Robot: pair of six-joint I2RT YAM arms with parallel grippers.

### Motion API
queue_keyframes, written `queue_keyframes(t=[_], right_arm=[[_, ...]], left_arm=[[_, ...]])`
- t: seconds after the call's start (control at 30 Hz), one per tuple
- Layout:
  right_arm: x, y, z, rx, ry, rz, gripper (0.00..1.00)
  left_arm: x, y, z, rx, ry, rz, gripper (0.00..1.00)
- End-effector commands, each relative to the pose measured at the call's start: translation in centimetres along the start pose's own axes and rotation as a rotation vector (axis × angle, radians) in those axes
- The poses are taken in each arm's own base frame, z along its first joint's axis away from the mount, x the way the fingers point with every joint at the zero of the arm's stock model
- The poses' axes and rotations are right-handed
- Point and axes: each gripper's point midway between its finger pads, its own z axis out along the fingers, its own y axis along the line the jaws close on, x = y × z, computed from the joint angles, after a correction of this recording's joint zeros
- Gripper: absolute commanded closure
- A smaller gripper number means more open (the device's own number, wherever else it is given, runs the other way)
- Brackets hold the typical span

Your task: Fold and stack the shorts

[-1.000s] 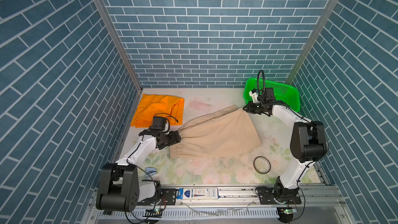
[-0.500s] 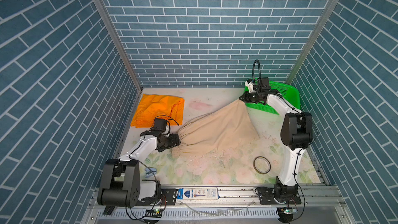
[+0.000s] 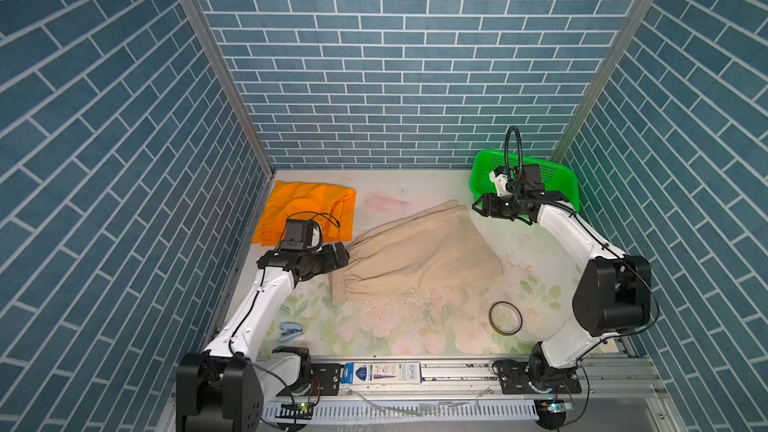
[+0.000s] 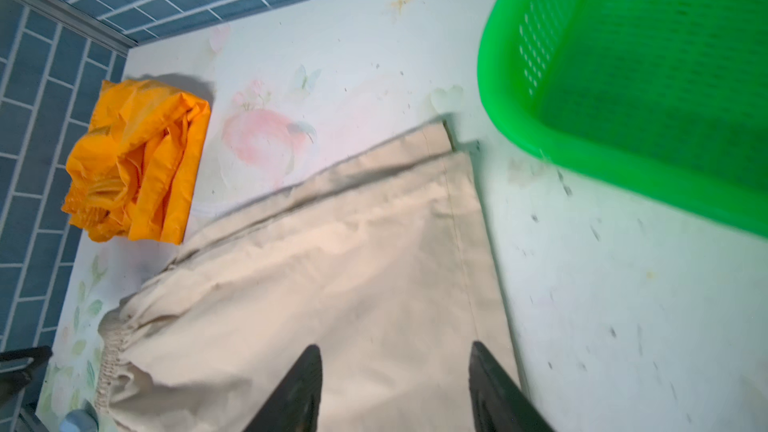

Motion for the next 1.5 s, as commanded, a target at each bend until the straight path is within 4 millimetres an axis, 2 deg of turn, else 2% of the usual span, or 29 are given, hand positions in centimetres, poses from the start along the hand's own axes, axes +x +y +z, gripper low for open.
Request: queue_keyframes(t=[0.0,0.03,0.07,0.17,0.33,0.57,0.77,0.87,0.93,1.03,1.1,1.17,1.27,1.33,1.47], right_arm=[[6.4,-2.6,0.2,0.091,0.109,0.094,0.43],[7.9,-2.3,0.4,0.073,0.121,0.113,0.43],[9.4,-2.2,0.5,0.070,0.136,0.126,0.43],[13.0,-1.4,1.1,0.092,0.179,0.098,0.44],[15.7,0.9,2.3,0.067,0.186,0.087,0.52],[19.6,-1.8,3.6,0.178,0.230,0.150,0.55],[21.5,-3.7,3.7,0.250,0.290,0.178,0.53],[21.1,-4.4,2.9,0.262,0.277,0.203,0.52],[20.0,-4.0,1.9,0.243,0.245,0.186,0.52],[17.4,-1.8,-0.1,0.182,0.175,0.103,0.51],[15.9,0.6,-1.0,0.145,0.121,0.004,0.51],[14.9,4.1,-1.6,0.080,0.095,-0.125,0.49],[14.4,9.7,-1.9,-0.033,0.042,-0.323,0.47],[14.2,13.1,-1.8,-0.076,-0.010,-0.460,0.46],[15.0,21.0,-0.9,-0.167,-0.112,-0.737,0.46]], left_arm=[[0.9,-3.1,0.0,0.162,-0.003,-0.008,0.00],[0.9,-3.7,0.3,0.185,-0.014,0.009,0.00],[1.5,-3.5,1.1,0.183,-0.003,0.013,0.00],[1.7,-3.2,2.9,0.190,-0.005,0.042,0.00],[1.2,-3.2,5.2,0.212,0.003,0.070,0.00],[3.3,1.5,8.5,0.011,0.104,0.034,0.00],[4.9,2.2,9.5,0.020,0.134,0.017,0.00],[5.5,2.6,9.2,0.000,0.159,0.017,0.00],[5.5,2.3,8.6,0.004,0.162,0.012,0.00],[3.9,0.3,6.1,0.048,0.117,0.020,0.00],[2.2,-0.7,3.6,0.038,0.068,0.031,0.00],[-0.1,-1.6,0.1,-0.009,-0.001,0.060,0.00],[-1.7,-1.1,-4.6,-0.111,-0.069,0.059,0.00],[-2.1,-0.7,-6.8,-0.125,-0.103,0.043,0.00],[-1.9,1.3,-9.0,-0.139,-0.140,-0.026,0.00]])
